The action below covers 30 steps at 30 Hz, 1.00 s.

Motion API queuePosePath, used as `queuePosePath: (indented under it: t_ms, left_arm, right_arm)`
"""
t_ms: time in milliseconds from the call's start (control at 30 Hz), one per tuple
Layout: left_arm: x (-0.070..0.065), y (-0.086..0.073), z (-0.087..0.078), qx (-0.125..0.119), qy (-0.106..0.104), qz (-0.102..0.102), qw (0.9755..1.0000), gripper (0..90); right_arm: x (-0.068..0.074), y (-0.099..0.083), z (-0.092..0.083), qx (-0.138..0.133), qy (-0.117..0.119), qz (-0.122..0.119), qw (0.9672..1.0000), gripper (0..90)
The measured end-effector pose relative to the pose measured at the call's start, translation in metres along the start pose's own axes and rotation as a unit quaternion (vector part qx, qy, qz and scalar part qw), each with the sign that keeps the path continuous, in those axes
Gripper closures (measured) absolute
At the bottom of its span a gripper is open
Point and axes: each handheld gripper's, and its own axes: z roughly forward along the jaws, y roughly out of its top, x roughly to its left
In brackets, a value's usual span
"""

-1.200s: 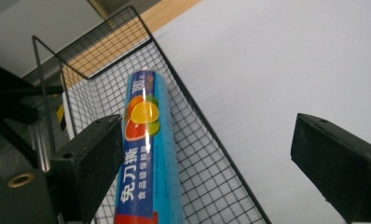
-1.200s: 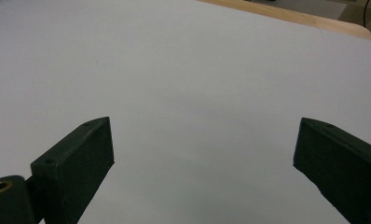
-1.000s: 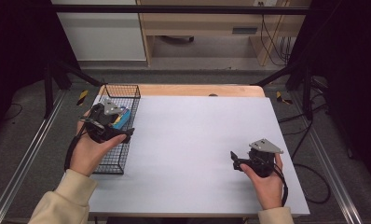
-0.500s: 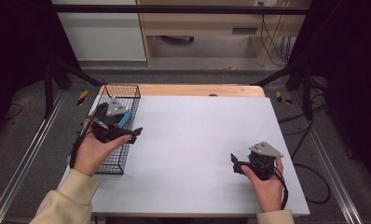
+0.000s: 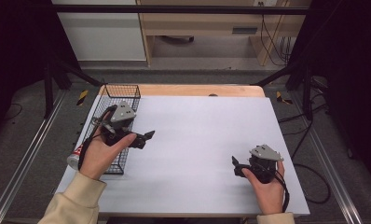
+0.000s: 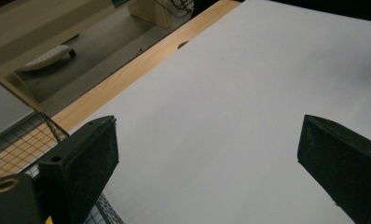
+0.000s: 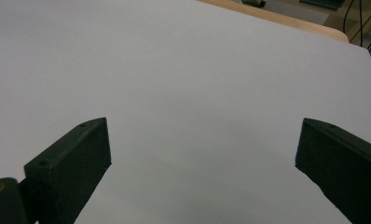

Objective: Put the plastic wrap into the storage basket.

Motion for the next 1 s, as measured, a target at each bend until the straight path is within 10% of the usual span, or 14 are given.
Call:
queuePosePath:
  t_ms: [533,1000]
  left_arm:
    - [-0.015,0.005,0.006,-0.014,-0.039,0.013,0.9991,5.2]
    - [-0.035,0.010,0.030,-0.028,-0.074,0.037,0.9962,5.1]
  right_arm:
    - [-0.002,-0.009,-0.011,-0.013,-0.042,-0.011,0.9990,4.8]
    - [-0.008,-0.011,-0.012,-0.016,-0.031,0.031,0.9989,4.6]
